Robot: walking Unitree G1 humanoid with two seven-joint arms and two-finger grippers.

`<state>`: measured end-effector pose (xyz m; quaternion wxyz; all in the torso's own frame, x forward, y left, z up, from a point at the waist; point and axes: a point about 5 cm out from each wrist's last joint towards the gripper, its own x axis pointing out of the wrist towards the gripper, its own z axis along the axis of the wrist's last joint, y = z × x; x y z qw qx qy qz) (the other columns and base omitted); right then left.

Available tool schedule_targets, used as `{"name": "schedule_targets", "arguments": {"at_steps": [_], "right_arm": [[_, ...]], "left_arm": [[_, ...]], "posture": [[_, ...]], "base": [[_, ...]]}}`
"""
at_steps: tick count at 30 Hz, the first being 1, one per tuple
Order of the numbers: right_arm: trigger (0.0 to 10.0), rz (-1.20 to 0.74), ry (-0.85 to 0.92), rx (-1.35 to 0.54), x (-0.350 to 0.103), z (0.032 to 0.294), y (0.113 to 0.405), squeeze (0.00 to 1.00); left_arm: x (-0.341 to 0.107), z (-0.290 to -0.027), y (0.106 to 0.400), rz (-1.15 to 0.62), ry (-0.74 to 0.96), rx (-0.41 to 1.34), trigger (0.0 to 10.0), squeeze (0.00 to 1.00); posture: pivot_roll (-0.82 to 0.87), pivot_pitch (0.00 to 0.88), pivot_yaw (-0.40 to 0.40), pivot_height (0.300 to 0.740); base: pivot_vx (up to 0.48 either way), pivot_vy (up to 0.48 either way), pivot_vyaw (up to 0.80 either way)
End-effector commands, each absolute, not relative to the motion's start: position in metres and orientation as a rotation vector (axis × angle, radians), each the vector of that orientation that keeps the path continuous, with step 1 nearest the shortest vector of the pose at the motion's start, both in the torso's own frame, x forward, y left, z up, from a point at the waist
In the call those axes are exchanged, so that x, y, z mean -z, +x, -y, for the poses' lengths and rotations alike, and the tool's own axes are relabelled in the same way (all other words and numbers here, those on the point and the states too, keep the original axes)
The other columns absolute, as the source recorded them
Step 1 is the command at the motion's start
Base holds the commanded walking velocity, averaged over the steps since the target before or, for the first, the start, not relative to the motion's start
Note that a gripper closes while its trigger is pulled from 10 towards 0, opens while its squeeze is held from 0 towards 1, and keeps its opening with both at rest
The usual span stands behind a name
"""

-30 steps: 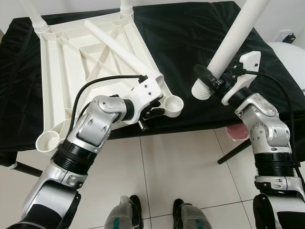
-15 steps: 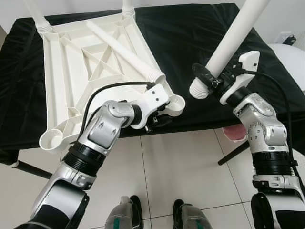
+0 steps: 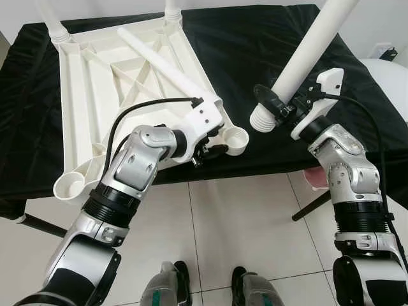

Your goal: Building children table

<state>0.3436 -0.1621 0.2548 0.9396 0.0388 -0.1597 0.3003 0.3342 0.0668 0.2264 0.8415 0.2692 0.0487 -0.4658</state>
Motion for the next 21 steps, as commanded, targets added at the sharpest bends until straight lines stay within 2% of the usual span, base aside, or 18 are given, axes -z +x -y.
{"name": "schedule_targets", "arguments": {"at_steps": [1, 15, 21], "right_arm": [[10.0, 0.358, 0.088, -0.626, -0.26, 0.161, 0.343, 0.0], [10.0, 0.373, 0.092, -0.618, -0.263, 0.163, 0.341, 0.0], [10.0, 0.367, 0.096, -0.625, -0.26, 0.162, 0.341, 0.0]], "left_arm": [[-0.22, -0.07, 0.343, -0.087, 0.599, 0.83, 10.0, 0.0], [-0.194, -0.066, 0.349, -0.145, 0.662, 0.78, 10.0, 0.0], [-0.19, -0.066, 0.345, -0.147, 0.688, 0.812, 10.0, 0.0]], "posture": [[-0.13, 0.177, 0.029, 0.74], [-0.15, 0.179, 0.035, 0.74], [-0.14, 0.181, 0.034, 0.74]], "base": [[0.0, 0.0, 0.0], [0.0, 0.0, 0.0], [0.0, 0.0, 0.0]]}}
